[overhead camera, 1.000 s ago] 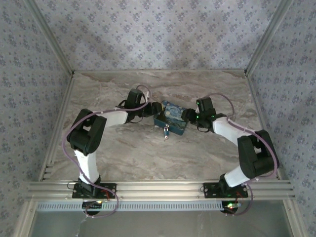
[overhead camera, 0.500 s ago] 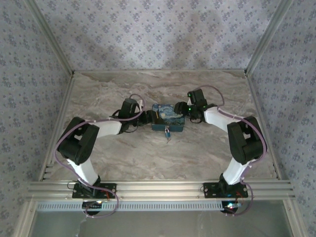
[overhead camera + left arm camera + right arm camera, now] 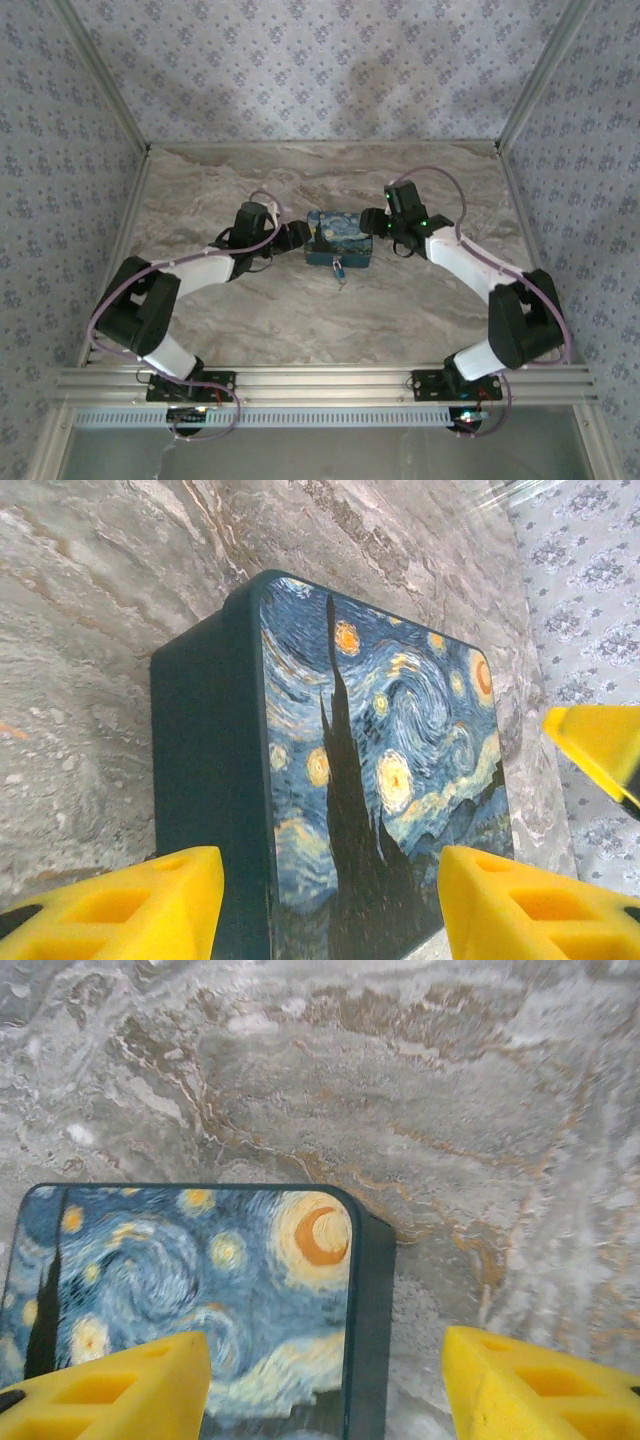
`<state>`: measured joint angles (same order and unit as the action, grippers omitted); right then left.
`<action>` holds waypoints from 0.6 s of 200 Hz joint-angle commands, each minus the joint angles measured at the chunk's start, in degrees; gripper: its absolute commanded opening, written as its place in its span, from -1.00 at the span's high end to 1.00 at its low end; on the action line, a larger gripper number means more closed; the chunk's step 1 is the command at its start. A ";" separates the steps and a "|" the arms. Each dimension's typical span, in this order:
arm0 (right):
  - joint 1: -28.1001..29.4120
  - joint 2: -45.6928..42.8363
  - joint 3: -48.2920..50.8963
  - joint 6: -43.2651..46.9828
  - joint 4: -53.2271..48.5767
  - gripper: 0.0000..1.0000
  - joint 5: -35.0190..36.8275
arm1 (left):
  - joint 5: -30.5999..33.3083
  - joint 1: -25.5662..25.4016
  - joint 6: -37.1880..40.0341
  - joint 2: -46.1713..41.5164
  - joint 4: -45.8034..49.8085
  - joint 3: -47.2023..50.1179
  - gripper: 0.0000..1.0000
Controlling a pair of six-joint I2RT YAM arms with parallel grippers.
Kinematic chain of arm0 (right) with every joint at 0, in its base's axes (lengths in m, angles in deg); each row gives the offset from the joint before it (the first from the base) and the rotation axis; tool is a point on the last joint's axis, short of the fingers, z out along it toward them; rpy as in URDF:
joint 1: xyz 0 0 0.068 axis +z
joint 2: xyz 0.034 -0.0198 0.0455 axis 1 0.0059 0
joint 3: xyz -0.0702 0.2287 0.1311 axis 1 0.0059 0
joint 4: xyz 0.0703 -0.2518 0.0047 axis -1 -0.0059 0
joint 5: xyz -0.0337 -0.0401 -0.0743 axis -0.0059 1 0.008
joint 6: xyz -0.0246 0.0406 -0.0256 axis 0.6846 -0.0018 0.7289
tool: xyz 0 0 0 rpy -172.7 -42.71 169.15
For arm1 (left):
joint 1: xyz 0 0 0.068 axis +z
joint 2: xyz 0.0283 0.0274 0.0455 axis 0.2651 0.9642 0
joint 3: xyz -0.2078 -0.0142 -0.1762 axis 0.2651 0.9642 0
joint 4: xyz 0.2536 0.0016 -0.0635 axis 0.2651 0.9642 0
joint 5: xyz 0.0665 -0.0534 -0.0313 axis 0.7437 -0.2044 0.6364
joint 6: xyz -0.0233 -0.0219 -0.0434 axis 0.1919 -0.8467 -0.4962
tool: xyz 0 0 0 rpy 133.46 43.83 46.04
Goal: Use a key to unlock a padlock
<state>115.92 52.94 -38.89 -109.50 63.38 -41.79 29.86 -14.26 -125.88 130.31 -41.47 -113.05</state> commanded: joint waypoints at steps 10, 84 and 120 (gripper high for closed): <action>8.58 -4.58 4.51 2.08 -6.04 -0.25 10.98 | 3.57 0.28 1.45 -6.75 2.65 2.86 -0.27; 26.02 2.48 5.41 -2.14 -5.19 -0.20 23.06 | 0.98 4.05 -9.40 -12.45 0.38 10.62 -0.99; 29.12 10.46 1.37 -3.22 -5.23 -0.17 25.32 | 1.93 4.05 -9.18 -14.87 2.89 10.66 -0.99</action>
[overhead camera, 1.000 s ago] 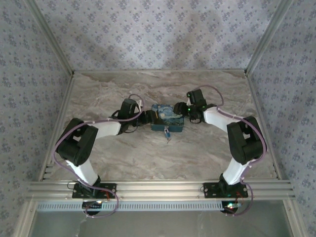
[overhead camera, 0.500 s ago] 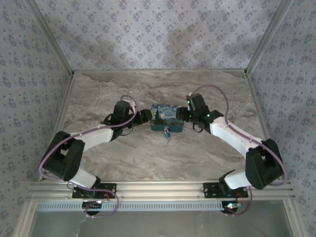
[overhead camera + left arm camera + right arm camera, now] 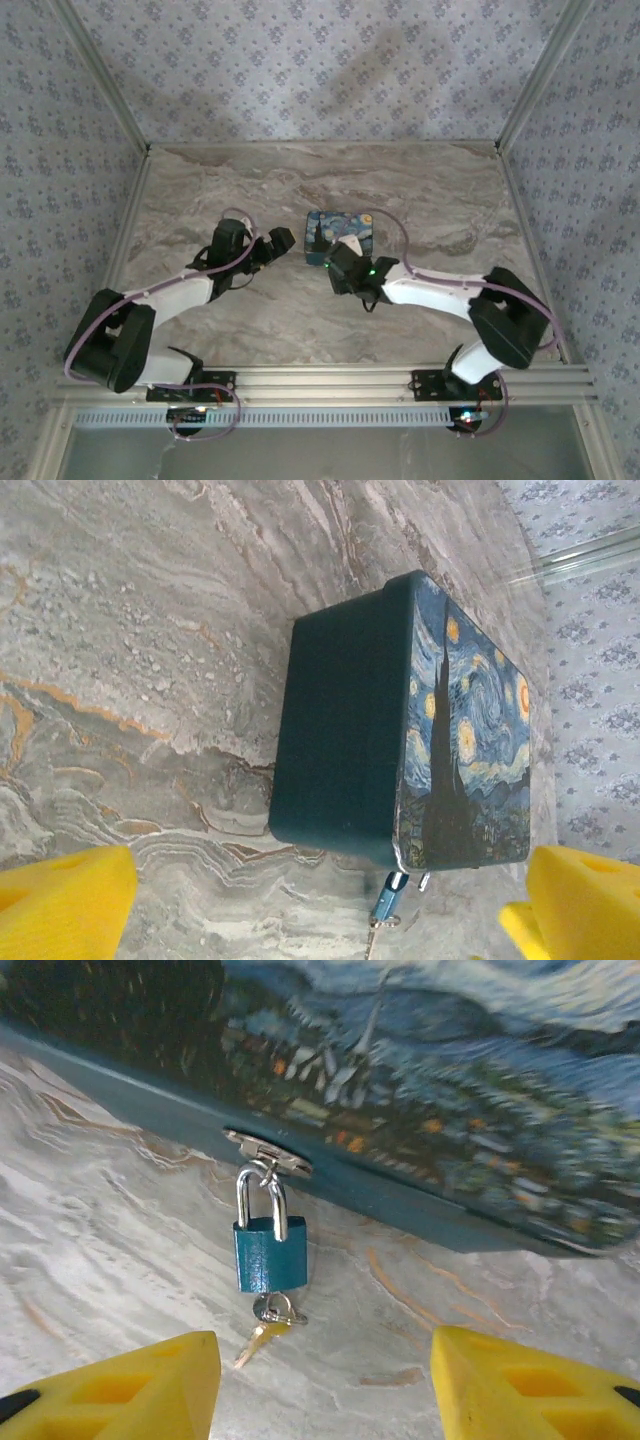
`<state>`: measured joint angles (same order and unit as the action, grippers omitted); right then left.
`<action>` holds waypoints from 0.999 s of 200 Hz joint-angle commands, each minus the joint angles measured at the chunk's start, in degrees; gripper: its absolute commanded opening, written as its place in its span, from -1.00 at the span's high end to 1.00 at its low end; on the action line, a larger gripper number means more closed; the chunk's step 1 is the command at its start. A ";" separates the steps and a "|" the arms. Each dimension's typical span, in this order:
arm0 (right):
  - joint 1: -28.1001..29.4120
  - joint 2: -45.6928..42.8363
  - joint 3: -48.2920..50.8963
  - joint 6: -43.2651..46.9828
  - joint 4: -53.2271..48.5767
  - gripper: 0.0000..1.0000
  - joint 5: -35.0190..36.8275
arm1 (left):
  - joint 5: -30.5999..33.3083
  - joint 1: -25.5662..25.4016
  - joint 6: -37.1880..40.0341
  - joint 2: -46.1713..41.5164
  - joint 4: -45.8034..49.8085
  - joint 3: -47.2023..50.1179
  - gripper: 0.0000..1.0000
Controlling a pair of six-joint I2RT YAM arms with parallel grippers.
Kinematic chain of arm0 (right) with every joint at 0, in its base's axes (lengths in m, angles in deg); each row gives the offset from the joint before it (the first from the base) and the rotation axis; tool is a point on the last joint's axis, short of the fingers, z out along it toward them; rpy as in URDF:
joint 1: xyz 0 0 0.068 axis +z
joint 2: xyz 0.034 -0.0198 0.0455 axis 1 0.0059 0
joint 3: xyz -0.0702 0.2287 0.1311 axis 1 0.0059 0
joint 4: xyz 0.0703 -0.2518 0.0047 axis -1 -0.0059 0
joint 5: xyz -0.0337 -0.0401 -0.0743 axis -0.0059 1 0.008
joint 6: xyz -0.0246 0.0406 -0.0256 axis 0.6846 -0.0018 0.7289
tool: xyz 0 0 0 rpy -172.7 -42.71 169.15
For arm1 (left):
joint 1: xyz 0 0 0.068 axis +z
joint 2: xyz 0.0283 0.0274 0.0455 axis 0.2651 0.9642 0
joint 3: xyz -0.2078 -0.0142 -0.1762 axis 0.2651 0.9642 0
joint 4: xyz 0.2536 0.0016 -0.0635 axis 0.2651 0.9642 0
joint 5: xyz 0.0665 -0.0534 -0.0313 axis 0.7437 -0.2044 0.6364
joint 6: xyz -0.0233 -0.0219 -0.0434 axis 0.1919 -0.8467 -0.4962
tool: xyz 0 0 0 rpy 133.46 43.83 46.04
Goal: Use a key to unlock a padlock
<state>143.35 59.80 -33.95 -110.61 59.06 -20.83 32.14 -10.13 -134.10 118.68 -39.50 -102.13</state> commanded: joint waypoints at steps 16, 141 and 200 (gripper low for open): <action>2.59 5.63 -4.63 -2.59 -0.95 -0.16 4.98 | 0.22 -0.08 -0.53 -4.37 1.92 -0.16 -0.99; 4.40 14.76 -9.25 -4.18 -4.49 0.07 5.91 | 0.39 0.89 -0.96 -4.57 2.08 1.41 -0.99; 4.49 16.73 -9.05 -4.93 -4.76 0.33 5.32 | 0.41 1.33 -1.48 -5.01 1.64 2.53 -0.99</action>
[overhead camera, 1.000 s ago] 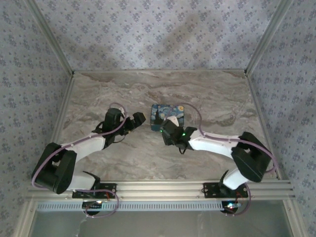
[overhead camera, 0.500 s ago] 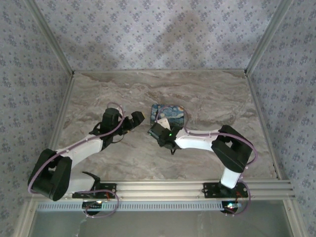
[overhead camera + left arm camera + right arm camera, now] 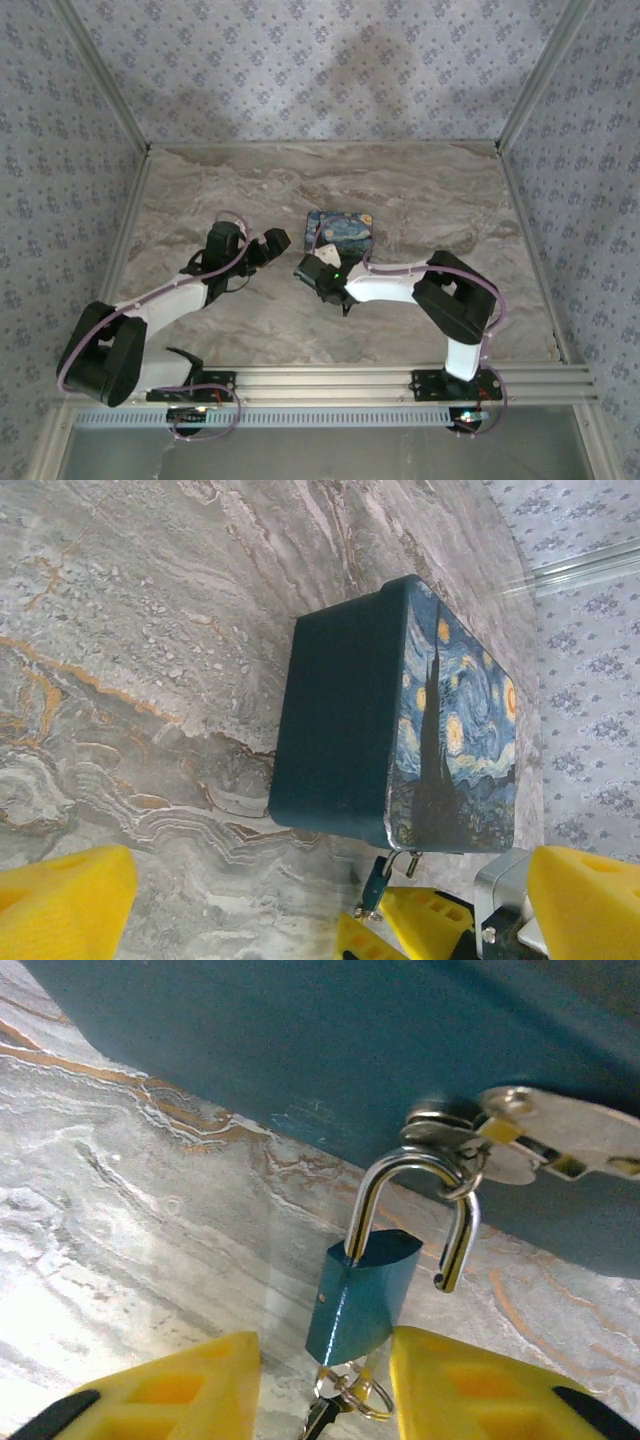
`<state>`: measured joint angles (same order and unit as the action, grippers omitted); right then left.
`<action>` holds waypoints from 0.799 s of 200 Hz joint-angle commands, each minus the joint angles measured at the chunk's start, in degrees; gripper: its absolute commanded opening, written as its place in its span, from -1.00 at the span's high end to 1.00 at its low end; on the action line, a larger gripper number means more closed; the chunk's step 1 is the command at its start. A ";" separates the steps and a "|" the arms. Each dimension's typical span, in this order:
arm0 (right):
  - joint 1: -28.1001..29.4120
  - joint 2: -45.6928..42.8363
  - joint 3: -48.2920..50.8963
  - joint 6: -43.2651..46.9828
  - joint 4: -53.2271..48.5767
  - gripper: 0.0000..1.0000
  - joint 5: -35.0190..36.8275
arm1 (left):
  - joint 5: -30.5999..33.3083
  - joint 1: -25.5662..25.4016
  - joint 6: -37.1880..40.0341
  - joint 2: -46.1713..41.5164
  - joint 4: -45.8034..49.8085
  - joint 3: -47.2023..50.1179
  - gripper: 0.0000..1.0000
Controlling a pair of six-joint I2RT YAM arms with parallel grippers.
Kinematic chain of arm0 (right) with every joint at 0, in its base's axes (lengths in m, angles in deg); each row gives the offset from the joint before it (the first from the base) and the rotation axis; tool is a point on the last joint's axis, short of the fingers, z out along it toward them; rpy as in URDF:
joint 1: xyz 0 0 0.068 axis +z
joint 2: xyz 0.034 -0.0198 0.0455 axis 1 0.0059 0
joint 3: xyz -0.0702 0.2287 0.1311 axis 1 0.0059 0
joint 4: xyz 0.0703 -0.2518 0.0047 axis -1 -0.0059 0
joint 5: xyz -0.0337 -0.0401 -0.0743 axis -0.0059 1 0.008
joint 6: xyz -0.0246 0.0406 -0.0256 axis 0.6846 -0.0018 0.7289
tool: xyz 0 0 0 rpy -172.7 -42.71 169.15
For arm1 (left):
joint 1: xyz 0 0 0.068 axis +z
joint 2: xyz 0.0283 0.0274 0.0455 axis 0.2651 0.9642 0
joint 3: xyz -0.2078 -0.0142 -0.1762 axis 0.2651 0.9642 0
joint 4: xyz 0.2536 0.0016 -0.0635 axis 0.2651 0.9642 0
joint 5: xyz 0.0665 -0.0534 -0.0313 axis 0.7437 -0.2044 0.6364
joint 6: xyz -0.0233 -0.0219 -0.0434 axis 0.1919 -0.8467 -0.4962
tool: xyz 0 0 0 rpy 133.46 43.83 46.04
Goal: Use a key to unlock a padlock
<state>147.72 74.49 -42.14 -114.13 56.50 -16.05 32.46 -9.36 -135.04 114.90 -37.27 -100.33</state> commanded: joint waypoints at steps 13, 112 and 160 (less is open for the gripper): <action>0.11 2.17 -0.64 -1.33 -1.99 0.43 0.33 | 0.03 0.65 -0.63 -1.33 -0.59 0.94 -0.99; 0.16 -3.49 1.29 5.68 -1.60 0.95 -0.61 | -0.18 1.43 -0.42 -1.51 -0.53 1.30 -0.99; -0.72 -9.77 4.26 18.89 0.61 1.00 -4.55 | -0.35 1.88 1.41 -0.86 1.14 -0.75 -0.99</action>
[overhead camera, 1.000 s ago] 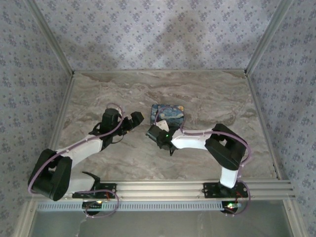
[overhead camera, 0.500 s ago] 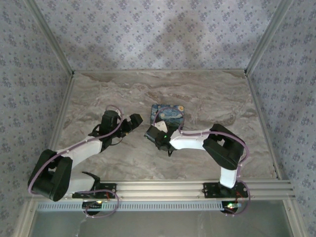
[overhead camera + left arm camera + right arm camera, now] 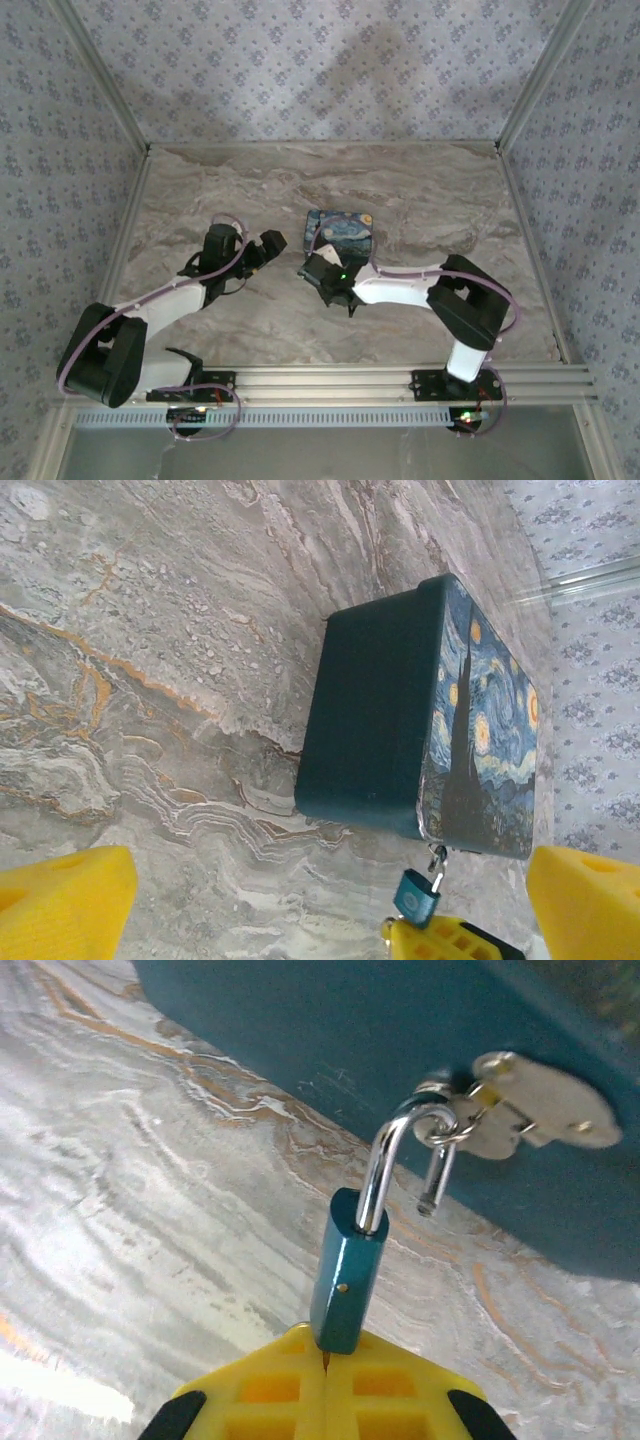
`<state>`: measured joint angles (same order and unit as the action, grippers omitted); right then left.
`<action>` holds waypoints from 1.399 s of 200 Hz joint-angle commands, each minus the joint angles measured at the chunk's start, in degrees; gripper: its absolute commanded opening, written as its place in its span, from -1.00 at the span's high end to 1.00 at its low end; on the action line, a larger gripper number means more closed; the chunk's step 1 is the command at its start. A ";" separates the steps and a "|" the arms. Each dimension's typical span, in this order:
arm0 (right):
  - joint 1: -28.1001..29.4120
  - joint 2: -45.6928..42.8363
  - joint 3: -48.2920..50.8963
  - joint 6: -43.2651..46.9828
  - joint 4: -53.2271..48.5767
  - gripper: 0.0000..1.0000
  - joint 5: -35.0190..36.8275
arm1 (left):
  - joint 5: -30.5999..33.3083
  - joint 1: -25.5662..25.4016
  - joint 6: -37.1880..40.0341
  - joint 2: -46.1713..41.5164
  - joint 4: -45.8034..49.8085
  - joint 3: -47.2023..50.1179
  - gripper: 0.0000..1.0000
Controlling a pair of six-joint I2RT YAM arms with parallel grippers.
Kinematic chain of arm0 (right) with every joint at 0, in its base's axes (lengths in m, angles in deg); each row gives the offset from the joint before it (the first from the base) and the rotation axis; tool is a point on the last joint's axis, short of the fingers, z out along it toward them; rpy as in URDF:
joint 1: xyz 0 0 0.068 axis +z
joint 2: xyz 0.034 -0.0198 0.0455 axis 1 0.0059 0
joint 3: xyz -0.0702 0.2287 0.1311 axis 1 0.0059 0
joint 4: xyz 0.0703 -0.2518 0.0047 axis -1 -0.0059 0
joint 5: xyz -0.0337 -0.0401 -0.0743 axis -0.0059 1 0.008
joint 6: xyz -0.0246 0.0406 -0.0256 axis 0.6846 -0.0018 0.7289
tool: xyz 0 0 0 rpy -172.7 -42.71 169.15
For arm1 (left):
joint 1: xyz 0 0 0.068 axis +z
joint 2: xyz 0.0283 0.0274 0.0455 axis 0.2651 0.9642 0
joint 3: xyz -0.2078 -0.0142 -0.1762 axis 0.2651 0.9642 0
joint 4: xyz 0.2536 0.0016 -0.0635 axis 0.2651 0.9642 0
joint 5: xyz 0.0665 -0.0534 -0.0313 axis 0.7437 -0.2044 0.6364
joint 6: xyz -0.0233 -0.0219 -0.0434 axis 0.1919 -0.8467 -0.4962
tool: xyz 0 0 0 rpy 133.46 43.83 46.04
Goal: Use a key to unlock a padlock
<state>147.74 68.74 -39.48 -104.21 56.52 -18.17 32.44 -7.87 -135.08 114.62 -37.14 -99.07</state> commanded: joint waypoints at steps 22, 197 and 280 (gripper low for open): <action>-2.83 -7.07 3.55 15.47 2.56 1.00 -6.65 | -0.54 0.39 2.04 0.57 1.39 -3.62 -0.99; -7.82 -7.28 3.88 32.75 4.97 1.00 -22.39 | -10.15 -0.30 -1.47 21.69 -9.08 -16.90 -0.96; -7.79 -7.60 3.75 34.85 6.15 1.00 -20.42 | -12.27 -1.36 -0.55 25.75 -8.67 -21.25 -0.94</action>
<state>139.66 61.09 -33.97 -71.32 62.40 -38.91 21.95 -8.68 -136.20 139.16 -45.01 -117.88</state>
